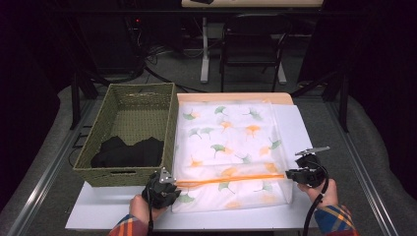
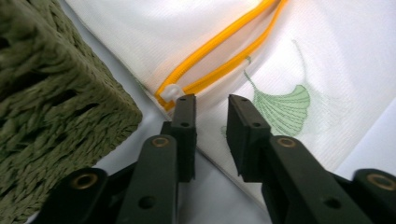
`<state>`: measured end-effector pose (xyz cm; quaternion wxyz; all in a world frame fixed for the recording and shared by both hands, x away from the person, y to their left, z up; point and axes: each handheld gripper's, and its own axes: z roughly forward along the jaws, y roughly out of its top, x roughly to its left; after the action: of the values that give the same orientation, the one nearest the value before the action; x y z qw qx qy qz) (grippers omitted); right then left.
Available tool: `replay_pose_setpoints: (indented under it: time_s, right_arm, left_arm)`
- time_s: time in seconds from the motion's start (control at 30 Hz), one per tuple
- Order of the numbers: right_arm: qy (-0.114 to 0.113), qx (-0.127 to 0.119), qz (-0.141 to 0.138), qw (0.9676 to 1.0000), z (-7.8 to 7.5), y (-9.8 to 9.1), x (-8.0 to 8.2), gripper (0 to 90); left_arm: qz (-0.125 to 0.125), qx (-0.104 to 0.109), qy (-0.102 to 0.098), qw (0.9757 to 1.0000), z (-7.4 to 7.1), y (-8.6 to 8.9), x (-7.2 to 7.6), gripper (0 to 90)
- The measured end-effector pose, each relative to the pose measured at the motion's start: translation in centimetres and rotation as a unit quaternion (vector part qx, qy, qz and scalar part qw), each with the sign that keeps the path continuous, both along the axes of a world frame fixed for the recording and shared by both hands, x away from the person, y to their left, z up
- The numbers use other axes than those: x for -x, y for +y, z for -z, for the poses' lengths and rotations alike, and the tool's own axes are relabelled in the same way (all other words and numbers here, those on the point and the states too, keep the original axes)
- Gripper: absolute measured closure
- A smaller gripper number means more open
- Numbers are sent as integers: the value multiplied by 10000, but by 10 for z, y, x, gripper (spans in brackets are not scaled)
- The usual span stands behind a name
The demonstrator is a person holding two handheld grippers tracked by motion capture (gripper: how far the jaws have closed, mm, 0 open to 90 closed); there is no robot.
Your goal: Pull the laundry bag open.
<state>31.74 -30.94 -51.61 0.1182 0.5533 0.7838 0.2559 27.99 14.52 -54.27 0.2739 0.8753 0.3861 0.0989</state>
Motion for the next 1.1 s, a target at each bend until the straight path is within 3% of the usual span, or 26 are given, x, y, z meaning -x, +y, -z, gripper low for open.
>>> replay_pose_setpoints:
  time_s: [0.2,0.37,0.6,0.73,0.93,1.1]
  right_arm:
    - [138,5,53,9999,3,-3,-1,718]
    - [166,49,6,9999,3,-4,-2,504]
    - [45,108,-131,9998,-1,-4,0,251]
    - [-54,189,-195,9996,-3,-2,1,147]
    - [-158,259,-255,9992,-8,-2,2,96]
    - [-219,228,-373,9988,-13,-1,4,26]
  left_arm:
    - [57,-3,184,9998,-3,6,1,505]
    - [134,87,261,9995,-7,15,4,383]
    - [185,-31,317,9993,-13,25,11,241]
    - [91,-100,359,9993,-15,33,13,186]
    - [-19,-216,274,9994,-19,45,16,158]
    - [-80,-395,340,9986,-19,54,17,137]
